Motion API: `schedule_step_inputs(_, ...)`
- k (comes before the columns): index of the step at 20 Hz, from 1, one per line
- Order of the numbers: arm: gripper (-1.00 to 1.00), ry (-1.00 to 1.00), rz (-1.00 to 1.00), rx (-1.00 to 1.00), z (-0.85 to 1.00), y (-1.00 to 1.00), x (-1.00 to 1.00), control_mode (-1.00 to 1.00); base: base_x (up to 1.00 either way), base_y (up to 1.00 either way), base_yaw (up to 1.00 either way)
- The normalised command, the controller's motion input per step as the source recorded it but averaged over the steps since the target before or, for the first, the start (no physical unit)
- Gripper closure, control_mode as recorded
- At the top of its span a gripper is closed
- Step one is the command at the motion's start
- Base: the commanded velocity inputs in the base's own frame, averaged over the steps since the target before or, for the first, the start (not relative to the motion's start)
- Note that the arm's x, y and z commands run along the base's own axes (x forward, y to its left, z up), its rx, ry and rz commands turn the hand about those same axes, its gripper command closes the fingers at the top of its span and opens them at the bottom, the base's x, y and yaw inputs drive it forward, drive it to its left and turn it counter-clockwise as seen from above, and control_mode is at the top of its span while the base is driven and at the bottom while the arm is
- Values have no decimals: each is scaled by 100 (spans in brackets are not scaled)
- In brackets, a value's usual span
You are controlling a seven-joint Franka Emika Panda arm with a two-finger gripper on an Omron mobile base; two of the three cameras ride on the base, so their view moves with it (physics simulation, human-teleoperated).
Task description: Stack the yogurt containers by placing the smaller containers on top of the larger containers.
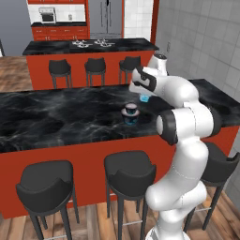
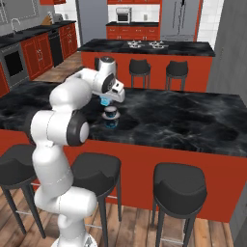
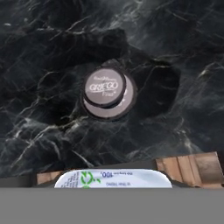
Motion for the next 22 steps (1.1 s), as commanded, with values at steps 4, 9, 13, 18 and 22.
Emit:
schedule_step_inputs(4, 100, 0, 0, 0, -10, 2, 32, -100, 0, 0, 0)
schedule_step_inputs(9, 100, 2, 0, 0, -4, 3, 19, -100, 0, 0, 0)
schedule_step_inputs(13, 100, 3, 0, 0, -9, 6, 16, -100, 0, 0, 0)
schedule_step_inputs(18, 100, 2, 0, -1, -18, 8, 23, -100, 0, 0, 0)
schedule_step_inputs(22, 100, 1, 0, 0, -13, 3, 18, -100, 0, 0, 0)
